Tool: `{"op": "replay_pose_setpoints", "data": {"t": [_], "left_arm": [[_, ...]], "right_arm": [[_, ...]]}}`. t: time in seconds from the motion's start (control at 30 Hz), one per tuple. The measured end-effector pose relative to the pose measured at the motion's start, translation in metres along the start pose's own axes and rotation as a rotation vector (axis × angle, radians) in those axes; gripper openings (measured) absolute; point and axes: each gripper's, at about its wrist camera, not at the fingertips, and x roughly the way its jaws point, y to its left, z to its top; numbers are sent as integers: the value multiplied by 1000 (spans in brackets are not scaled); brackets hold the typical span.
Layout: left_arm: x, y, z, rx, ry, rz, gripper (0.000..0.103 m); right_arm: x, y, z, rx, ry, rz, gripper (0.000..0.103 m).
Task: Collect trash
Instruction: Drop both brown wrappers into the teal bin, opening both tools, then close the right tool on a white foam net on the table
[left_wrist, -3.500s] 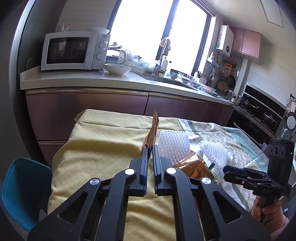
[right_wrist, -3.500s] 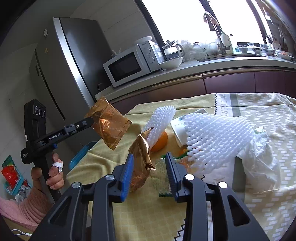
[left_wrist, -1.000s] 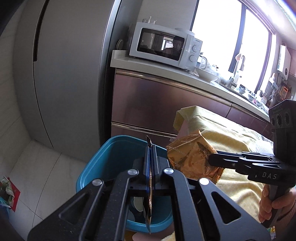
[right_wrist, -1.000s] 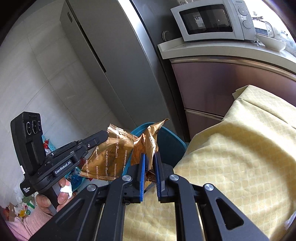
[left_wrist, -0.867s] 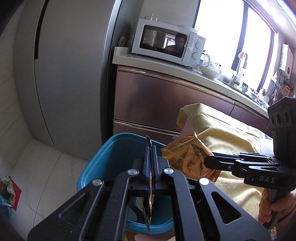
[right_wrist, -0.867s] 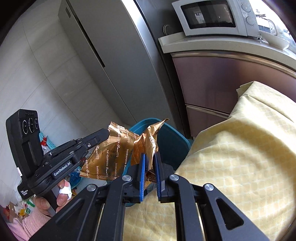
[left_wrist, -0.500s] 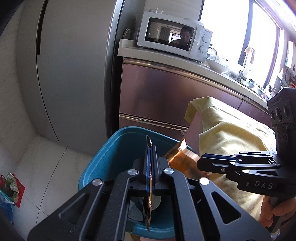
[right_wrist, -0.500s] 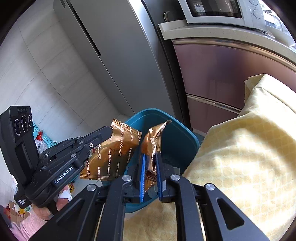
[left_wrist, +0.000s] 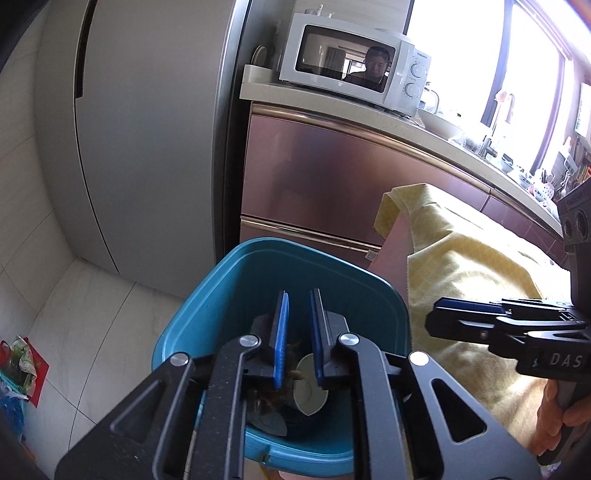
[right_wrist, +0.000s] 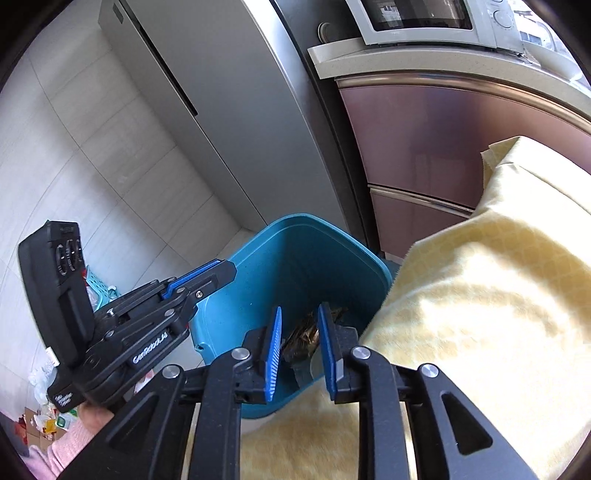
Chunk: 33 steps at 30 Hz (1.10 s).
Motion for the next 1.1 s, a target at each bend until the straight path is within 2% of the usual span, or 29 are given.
{"op": "replay_pose_setpoints", "data": {"t": [0.23, 0.43, 0.6, 0.83, 1.1], "left_arm": [[-23, -13, -1, 19, -43, -29, 21], [-49, -53, -3, 88, -88, -119, 30], [-66, -103, -6, 182, -107, -226, 36], [-67, -186, -24, 302, -64, -387, 39], [-65, -272, -50, 434, -27, -504, 45]], "right_arm": [[-40, -9, -14, -14, -64, 14, 24], [-92, -25, -28, -5, -156, 8, 34], [-142, -43, -48, 23, -240, -19, 35], [-210, -82, -88, 122, -350, -129, 41], [-280, -133, -145, 286, -443, -281, 43]]}}
